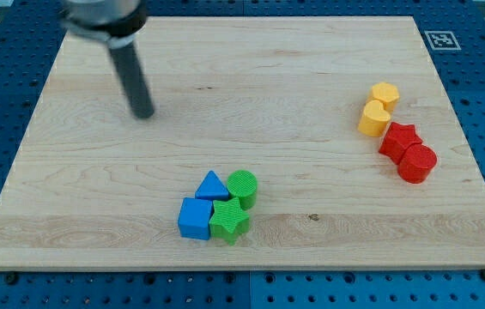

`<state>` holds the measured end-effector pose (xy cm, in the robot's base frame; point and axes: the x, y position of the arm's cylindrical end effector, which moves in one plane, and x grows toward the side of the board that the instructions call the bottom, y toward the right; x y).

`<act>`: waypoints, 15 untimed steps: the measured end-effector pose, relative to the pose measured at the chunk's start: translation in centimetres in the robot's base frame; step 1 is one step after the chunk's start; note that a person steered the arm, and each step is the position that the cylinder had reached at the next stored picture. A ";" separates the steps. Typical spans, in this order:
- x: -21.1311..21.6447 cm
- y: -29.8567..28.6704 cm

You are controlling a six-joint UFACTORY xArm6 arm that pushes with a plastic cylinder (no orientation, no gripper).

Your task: Move yellow heart to the left of the red circle

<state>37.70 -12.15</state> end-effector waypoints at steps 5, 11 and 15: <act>0.3 37.5; 2.5 24.3; 9.1 23.9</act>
<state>46.84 11.72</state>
